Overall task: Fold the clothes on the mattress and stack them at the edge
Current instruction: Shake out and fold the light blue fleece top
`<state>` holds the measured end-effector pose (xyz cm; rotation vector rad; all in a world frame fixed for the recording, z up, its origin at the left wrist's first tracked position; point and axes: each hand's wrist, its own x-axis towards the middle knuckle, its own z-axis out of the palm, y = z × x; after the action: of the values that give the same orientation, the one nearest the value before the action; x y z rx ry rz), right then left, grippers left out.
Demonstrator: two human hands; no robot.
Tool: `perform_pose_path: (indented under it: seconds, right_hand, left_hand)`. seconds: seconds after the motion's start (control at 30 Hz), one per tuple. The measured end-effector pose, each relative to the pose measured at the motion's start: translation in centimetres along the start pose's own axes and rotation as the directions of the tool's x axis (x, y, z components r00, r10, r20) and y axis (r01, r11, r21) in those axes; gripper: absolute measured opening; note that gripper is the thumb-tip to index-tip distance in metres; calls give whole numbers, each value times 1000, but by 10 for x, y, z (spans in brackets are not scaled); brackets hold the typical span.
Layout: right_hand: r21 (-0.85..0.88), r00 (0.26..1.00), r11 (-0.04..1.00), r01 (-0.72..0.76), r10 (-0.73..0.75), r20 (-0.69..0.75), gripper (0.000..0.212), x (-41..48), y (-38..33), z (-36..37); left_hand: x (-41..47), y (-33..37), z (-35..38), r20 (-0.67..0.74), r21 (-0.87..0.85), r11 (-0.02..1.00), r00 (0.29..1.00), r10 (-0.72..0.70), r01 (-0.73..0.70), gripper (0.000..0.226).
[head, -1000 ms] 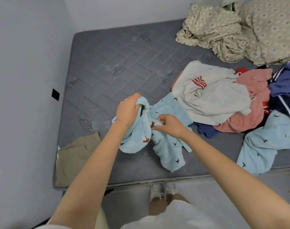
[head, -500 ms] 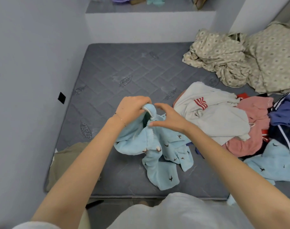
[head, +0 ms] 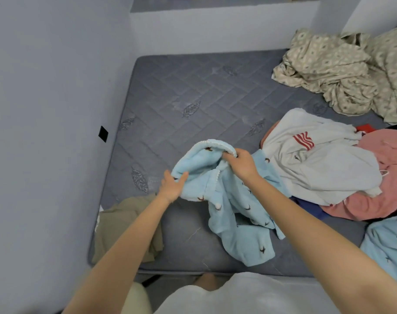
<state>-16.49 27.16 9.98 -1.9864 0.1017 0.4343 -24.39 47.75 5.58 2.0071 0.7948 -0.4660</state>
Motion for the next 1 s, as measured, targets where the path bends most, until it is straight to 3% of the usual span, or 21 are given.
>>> perform_pose_path:
  seconds: [0.03, 0.1, 0.17, 0.27, 0.33, 0.4, 0.5, 0.63, 0.7, 0.77, 0.9, 1.0]
  right_hand:
    - [66, 1000, 997, -26, 27, -15, 22, 1, -1, 4]
    - [175, 996, 981, -79, 84, -22, 19, 2, -2, 9]
    - [234, 992, 965, -116, 123, -15, 21, 2, -1, 13]
    - [277, 985, 946, -169, 168, 26, 11, -3, 5, 15]
    - [286, 973, 931, -228, 208, 101, 3, -6, 10, 15]
    - [242, 964, 938, -250, 217, 153, 10, -8, 13, 12]
    - [170, 957, 960, -225, 185, 222, 27, -8, 12, 8]
    - [169, 986, 972, -163, 168, -18, 11, -2, 15, 2]
    - [259, 971, 944, -206, 229, -63, 25, 2, 21, -1]
    - [351, 956, 898, -267, 292, -19, 21, 2, 26, -1]
    - [208, 935, 914, -348, 355, 5, 37, 0, 35, 1]
    - [165, 947, 936, -312, 319, -21, 26, -1, 37, 2]
  left_hand:
    - [2, -12, 3, 50, -123, 983, 991, -128, 133, 87]
    - [-2, -25, 6, 296, -212, 914, 914, -277, 345, 86]
    - [-2, -23, 6, 457, -326, 874, 869, -189, 361, 69]
    - [6, -1, 5, 274, -627, 760, 962, 11, 170, 33]
    - [9, 18, 0, 118, -736, 677, 989, 93, 24, 31]
    - [10, 31, -6, 47, -720, 690, 986, 161, -78, 32]
    - [5, 41, -7, 49, -639, 754, 970, 239, -154, 31]
    - [-4, 38, -3, 98, -561, 785, 920, 379, -263, 19]
    - [-6, 36, -2, 129, -503, 804, 892, 434, -318, 20]
    - [-8, 33, 0, 151, -494, 809, 884, 441, -319, 20]
    - [-15, 29, 6, 184, -499, 813, 879, 440, -302, 22]
    - [-18, 26, 7, 189, -498, 816, 881, 433, -294, 23]
